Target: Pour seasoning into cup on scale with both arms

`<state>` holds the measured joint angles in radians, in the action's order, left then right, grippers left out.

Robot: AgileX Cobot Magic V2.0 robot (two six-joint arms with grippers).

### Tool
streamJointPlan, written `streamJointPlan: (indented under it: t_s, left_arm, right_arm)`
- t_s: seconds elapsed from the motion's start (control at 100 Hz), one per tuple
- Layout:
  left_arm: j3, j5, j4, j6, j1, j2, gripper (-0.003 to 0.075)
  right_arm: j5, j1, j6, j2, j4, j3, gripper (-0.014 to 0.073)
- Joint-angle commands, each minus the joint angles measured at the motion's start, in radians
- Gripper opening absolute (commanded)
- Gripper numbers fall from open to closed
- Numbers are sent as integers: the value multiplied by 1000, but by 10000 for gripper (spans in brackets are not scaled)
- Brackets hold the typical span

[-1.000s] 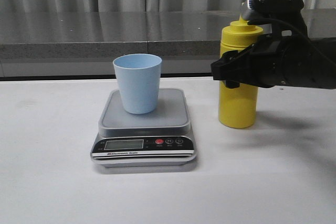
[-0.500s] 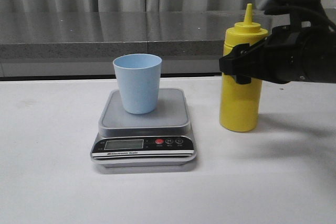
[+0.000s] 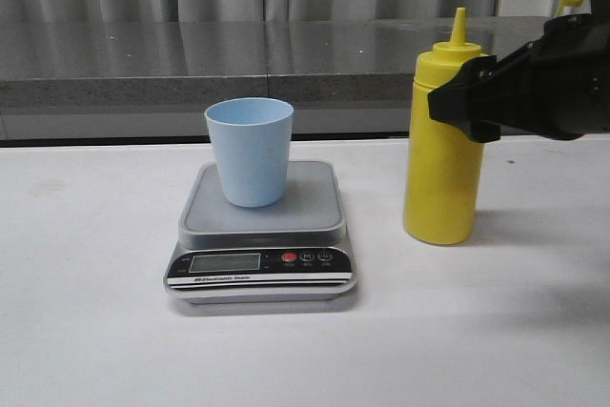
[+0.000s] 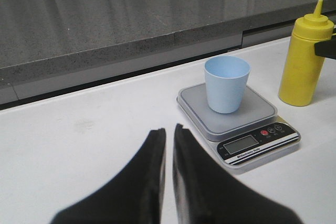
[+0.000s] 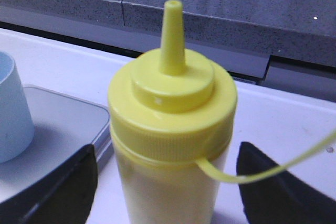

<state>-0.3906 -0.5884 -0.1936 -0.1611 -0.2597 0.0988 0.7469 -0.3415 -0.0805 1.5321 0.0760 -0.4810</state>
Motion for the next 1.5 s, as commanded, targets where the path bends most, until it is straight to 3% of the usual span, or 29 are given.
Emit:
streamJointPlan:
  t_s: [0.0, 0.34, 0.43, 0.62, 0.79, 1.49]
  left_arm:
    - [-26, 78, -9, 10, 2, 10, 38]
    - [-26, 78, -9, 10, 2, 10, 38]
    - [-26, 78, -9, 10, 2, 10, 38]
    - [-26, 78, -9, 10, 2, 10, 38]
    - [-26, 78, -9, 10, 2, 10, 38]
    - [-26, 78, -9, 10, 2, 10, 38]
  right_arm:
    - [53, 9, 0, -59, 5, 1, 552]
    - [18, 9, 0, -179, -19, 110, 524]
    - [2, 9, 0, -237, -63, 139, 420]
    - [-31, 9, 0, -373, -76, 182, 89]
    - [-189, 9, 0, -521, -76, 187, -71]
    - [-769, 11, 1, -1155, -26, 187, -67]
